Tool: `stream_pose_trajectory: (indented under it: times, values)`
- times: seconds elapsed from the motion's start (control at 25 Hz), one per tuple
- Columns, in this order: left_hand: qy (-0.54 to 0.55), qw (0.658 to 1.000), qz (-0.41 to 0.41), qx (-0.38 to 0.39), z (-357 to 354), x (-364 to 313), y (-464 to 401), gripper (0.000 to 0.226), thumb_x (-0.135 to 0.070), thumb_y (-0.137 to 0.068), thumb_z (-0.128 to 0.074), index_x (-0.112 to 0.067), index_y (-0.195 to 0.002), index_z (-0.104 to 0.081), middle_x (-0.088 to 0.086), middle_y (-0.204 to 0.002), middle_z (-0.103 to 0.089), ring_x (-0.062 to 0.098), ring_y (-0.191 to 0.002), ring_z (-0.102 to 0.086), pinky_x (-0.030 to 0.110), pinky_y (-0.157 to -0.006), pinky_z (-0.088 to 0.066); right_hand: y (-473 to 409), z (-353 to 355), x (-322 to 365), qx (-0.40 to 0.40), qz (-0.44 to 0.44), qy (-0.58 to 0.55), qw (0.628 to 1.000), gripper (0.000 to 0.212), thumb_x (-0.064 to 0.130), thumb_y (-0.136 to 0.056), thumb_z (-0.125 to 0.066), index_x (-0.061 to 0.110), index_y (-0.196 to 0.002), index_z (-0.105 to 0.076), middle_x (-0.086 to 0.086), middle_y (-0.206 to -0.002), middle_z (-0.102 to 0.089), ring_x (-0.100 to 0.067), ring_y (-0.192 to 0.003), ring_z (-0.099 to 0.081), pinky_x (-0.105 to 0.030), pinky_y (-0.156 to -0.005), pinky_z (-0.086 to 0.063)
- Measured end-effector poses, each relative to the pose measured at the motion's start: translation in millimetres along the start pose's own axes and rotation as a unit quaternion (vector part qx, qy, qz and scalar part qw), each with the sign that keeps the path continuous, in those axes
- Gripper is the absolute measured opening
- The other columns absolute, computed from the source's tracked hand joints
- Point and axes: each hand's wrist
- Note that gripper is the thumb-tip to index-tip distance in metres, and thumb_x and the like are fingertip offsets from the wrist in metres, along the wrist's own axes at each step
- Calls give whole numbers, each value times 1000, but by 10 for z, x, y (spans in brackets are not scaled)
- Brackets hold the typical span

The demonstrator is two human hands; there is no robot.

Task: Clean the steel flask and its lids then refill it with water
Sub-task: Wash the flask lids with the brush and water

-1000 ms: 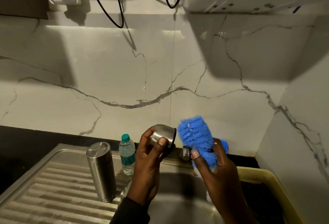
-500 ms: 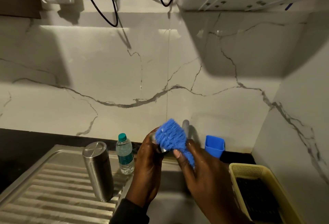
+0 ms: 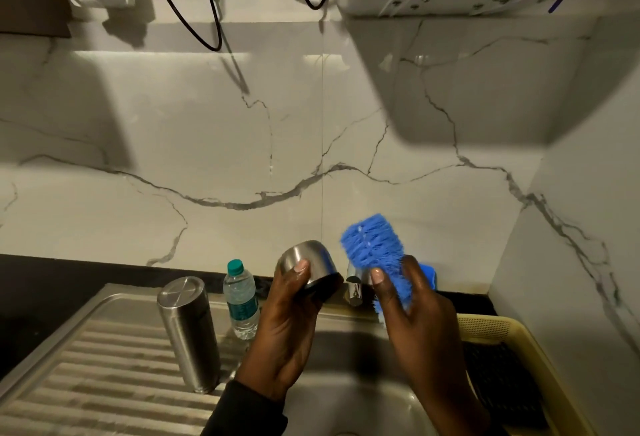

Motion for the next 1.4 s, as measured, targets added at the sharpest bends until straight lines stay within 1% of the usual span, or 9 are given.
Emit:
stream_pose_trajectory:
  times: [0.2,0.28,0.48,0.72,0.92,1.0,1.08,1.28,1.4]
  values:
    - [21,1000,16,6,-36,62,23,69,-41,-76,-75,-2,-131,-60,24,-135,-60,35,-124,-60,42,-99,-54,103,-50,5,28,34,28,999,58,57,-85,-45,18,-126,-60,25,-72,-55,21,-80,-56,2,-62,-41]
    - [47,998,31,-13,-29,100,21,74,-43,-79,-69,1,-135,-52,26,-137,-57,38,-127,-57,47,-103,-50,85,-65,-55,70,-5,30,997,61,62,-85,-41,28,-134,-53,18,-84,-63,14,-79,-57,-3,-66,-43]
    - [44,998,42,-23,49,107,-12,101,-41,-59,-94,0,-140,-49,25,-136,-59,35,-127,-58,40,-99,-53,56,-90,-81,104,-77,17,991,60,63,-87,-41,33,-139,-45,17,-101,-66,6,-80,-52,-11,-71,-40]
    - [42,997,59,-8,10,125,18,58,-37,-92,-61,0,-135,-53,26,-133,-60,36,-122,-61,40,-94,-57,95,-130,-30,124,-113,-34,985,35,61,-85,-45,46,-117,-47,29,-74,-54,30,-77,-49,-1,-61,-40]
    - [19,998,53,20,52,200,21,99,-34,-58,-95,-5,-141,-49,19,-136,-61,31,-124,-61,34,-91,-57,4,-85,-42,152,-124,-39,980,35,58,-88,-43,45,-119,-51,26,-79,-59,13,-78,-60,-12,-68,-52]
    - [23,998,52,24,114,224,23,98,-26,-55,-96,-7,-140,-50,19,-134,-62,31,-124,-61,36,-95,-56,9,-61,-64,150,-155,-47,975,18,57,-88,-46,52,-105,-48,27,-79,-59,6,-74,-61,-28,-75,-58]
    - [-29,998,32,41,152,196,7,86,-17,-62,-88,-11,-139,-51,16,-134,-62,30,-126,-59,37,-102,-52,8,-26,-75,143,-170,-52,974,4,53,-90,-48,54,-93,-46,28,-75,-57,9,-72,-59,-27,-74,-57]
    - [-292,953,-78,-15,314,115,-78,70,-20,-60,-85,-22,-124,-58,-1,-119,-67,14,-110,-65,22,-80,-55,-43,18,-212,115,-136,25,984,51,53,-89,-48,26,-132,-52,17,-85,-56,5,-73,-54,-5,-58,-40]
    - [-352,925,-142,3,355,117,-81,68,-8,-67,-83,-20,-126,-52,-7,-121,-63,10,-112,-63,22,-86,-54,11,27,-152,62,-43,76,994,58,56,-88,-46,19,-132,-55,11,-87,-60,1,-75,-54,-5,-60,-39]
Point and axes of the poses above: each hand's wrist, its own y-axis away from the middle knuckle, its own z-axis out of the back of the hand, x = y × z
